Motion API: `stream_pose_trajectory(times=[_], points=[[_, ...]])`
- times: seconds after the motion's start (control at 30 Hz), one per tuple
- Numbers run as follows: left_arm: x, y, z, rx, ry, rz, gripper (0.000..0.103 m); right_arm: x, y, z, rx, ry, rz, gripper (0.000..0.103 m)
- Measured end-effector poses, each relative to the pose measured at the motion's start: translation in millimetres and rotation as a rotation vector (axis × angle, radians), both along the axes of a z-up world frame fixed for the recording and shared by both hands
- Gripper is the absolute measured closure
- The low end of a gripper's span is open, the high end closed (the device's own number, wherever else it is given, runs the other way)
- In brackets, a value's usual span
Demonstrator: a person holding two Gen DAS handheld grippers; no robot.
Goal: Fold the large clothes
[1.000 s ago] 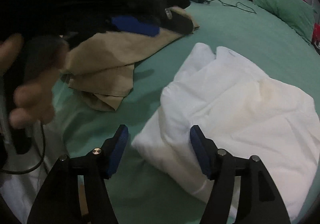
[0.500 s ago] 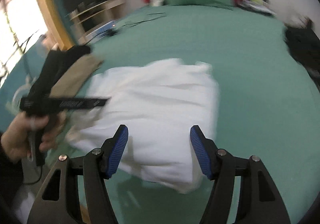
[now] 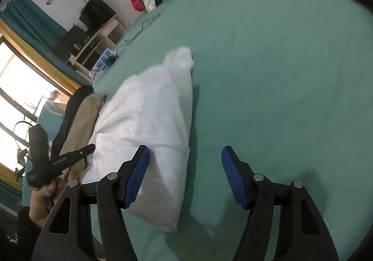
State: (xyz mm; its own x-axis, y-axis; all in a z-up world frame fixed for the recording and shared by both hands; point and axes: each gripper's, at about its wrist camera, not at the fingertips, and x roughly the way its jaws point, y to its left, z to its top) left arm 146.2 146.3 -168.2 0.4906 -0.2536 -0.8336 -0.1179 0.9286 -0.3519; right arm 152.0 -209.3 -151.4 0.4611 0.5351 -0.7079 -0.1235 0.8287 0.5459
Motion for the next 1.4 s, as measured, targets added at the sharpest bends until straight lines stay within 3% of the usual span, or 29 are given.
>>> stream_pose_trajectory(times=[0.1,0.2,0.23,0.27,0.3,0.37,0.43,0.73,0.87,0.9,0.93,1.0,1.17,1.27,1.4], points=[[-3.1,4.1,-7.6,-0.039,0.023,0.029,0.099,-3.3,10.3,-7.4,0.052,0.015,0.019,0.039],[-4.7,1.0,-9.3,-0.026,0.038,0.043,0.099,-7.6,18.6,-10.5,0.066,0.019,0.040,0.040],[-5.9,-0.8,-9.9,-0.022,0.042,0.045,0.099,-8.9,19.8,-12.2,0.069,0.019,0.052,0.049],[-5.2,-4.7,-9.6,-0.017,0.044,0.047,0.099,-9.6,22.7,-14.6,0.082,0.023,0.065,0.069],[-5.0,-6.0,-10.4,-0.011,0.046,0.048,0.099,-7.6,26.2,-17.7,0.110,0.043,0.073,0.070],[-9.8,-11.9,-9.1,-0.002,0.046,0.040,0.099,-8.3,17.6,-18.4,0.157,0.064,0.060,0.084],[-17.6,-17.7,-6.6,-0.012,0.041,0.026,0.099,-10.3,13.0,-12.1,0.172,0.069,0.052,0.085],[-49.9,-59.8,12.0,-0.039,0.005,-0.143,0.099,-46.3,-5.1,35.6,-0.141,0.009,0.093,0.086],[-57.1,-82.1,18.2,-0.024,-0.023,-0.199,0.099,-67.1,-31.0,39.3,-0.277,0.000,0.087,0.086],[-56.7,-84.6,20.1,-0.021,-0.030,-0.198,0.094,-70.4,-35.0,38.4,-0.297,0.003,0.085,0.086],[-57.2,-86.6,22.6,-0.016,-0.046,-0.189,0.090,-73.3,-40.4,36.7,-0.311,0.006,0.082,0.085],[-57.0,-86.2,27.8,-0.012,-0.077,-0.156,0.066,-76.4,-46.7,31.0,-0.324,0.011,0.076,0.084],[-46.2,-67.8,37.6,-0.049,-0.139,-0.030,0.045,-76.9,-53.6,25.5,-0.310,0.010,0.061,0.075],[-36.7,-58.7,30.1,-0.052,-0.116,0.022,0.043,-72.9,-64.2,30.6,-0.274,0.010,0.062,0.070],[-31.3,-47.7,25.3,-0.146,-0.131,0.058,0.042,-63.9,-80.7,47.6,-0.262,-0.036,0.035,0.062]])
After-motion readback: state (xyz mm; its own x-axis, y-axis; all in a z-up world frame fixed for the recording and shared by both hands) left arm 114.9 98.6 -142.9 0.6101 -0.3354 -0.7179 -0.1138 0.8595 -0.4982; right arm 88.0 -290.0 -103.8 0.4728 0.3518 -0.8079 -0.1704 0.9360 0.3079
